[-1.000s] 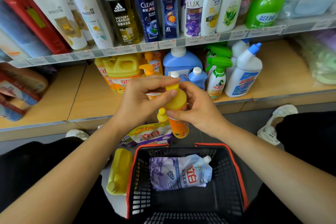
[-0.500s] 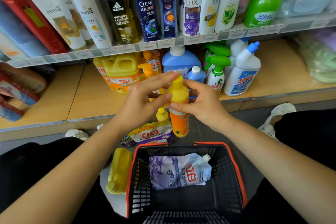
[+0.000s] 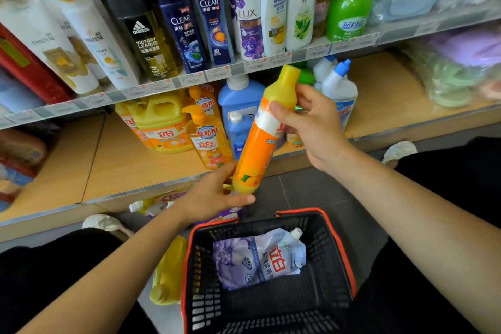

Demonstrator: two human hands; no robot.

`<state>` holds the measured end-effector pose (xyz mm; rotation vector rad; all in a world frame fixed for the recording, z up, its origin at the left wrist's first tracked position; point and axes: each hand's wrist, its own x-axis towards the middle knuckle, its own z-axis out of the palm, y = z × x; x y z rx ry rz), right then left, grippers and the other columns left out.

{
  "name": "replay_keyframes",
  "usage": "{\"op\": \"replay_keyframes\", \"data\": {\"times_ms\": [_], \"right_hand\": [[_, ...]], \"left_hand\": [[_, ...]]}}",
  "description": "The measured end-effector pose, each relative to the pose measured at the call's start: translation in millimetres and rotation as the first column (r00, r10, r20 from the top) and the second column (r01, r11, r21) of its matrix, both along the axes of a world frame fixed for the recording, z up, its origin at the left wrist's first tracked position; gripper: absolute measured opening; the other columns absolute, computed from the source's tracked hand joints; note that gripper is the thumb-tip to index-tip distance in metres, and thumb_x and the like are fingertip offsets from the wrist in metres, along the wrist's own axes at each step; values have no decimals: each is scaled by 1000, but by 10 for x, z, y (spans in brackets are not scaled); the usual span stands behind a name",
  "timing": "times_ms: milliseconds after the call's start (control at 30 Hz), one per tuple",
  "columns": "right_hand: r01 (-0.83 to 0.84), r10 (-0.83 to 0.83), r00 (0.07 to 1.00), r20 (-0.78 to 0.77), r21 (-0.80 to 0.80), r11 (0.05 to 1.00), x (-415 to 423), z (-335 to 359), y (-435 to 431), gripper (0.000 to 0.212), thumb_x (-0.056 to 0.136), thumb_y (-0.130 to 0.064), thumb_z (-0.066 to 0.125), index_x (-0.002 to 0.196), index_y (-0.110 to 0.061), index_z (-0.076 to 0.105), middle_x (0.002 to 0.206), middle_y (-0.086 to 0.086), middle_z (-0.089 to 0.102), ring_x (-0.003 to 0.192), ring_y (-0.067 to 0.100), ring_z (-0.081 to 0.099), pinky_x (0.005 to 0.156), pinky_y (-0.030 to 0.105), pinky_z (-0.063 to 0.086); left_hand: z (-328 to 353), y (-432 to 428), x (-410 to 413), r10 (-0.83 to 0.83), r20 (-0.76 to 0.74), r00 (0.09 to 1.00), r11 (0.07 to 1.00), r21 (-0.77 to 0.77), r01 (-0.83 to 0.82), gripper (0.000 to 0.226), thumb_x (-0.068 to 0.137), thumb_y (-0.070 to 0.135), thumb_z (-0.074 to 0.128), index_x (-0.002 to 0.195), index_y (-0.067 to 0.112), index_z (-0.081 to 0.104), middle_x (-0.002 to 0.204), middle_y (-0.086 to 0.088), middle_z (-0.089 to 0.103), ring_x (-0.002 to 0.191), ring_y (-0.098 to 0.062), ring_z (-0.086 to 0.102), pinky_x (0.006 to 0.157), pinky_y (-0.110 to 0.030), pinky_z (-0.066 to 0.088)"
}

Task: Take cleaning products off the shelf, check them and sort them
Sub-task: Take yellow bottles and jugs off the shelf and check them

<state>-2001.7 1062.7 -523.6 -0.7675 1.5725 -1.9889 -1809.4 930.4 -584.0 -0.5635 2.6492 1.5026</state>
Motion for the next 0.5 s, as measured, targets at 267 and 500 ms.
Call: {"op": "replay_keyframes", "data": {"times_ms": [267, 500], "right_hand": [[311, -334, 921, 201, 135, 941, -217, -84, 38, 34, 84, -22, 81, 104, -14, 54, 112, 14, 67, 96, 27, 72, 70, 39, 63], [-7, -134, 953, 271, 464, 886, -118, -257, 86, 16, 89, -16, 74, 100, -8, 65, 109, 18, 70, 82, 26, 74, 67, 33, 63]], "left_hand": [[119, 59, -50, 292, -252, 923, 938, 263, -225, 51, 73, 46, 79, 118, 24, 67, 103, -4, 73, 94, -21, 69, 81, -43, 55], [376, -86, 15, 417, -494, 763, 909, 210, -361, 49, 76, 37, 83, 122, 37, 65, 122, -7, 67, 106, -23, 71, 77, -26, 60]]}}
